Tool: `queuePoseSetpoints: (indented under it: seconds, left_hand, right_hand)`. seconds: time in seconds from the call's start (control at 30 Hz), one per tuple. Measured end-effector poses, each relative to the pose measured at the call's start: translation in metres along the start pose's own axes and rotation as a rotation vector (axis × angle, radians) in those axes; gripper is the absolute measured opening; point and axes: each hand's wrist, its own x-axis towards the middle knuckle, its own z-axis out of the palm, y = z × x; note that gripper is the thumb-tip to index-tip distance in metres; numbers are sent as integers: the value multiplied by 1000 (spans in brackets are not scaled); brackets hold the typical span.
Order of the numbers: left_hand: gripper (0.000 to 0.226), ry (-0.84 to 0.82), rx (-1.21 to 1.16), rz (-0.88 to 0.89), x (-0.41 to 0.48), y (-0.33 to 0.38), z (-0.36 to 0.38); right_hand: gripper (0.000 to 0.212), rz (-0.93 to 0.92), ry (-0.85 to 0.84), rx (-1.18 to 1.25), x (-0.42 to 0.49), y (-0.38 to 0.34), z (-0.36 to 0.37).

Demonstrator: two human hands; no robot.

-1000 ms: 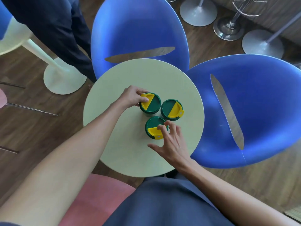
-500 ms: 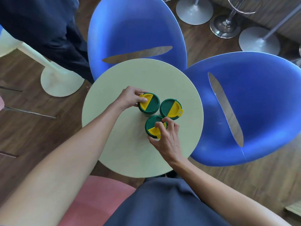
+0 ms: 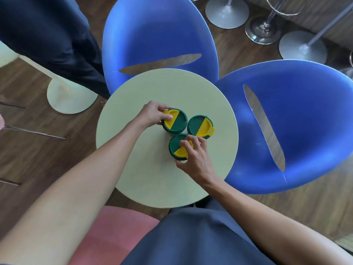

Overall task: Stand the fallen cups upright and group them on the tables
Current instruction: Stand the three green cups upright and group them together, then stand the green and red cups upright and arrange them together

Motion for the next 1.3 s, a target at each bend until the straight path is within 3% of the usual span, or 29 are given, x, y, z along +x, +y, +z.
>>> queuePoseSetpoints:
  seconds: [0.57, 0.93, 1.03, 1.13, 1.3]
  left_hand:
    - [38, -59, -28, -28, -10, -3, -3]
    - [43, -24, 28, -19, -16, -4, 3]
    - [43, 171, 104, 95, -23, -1, 12]
    - [27, 430, 245, 274, -35, 13, 27]
    - [21, 414, 402, 447, -40, 59, 65]
  right_hand:
    - [52, -73, -105, 31, -5, 11, -12]
    - [50, -82, -141, -116, -1, 11, -23]
    - [40, -67, -133, 15, 3, 13, -33]
    - [27, -3, -100, 171, 11, 19, -54]
    - [16, 187, -16, 354, 24, 46, -104]
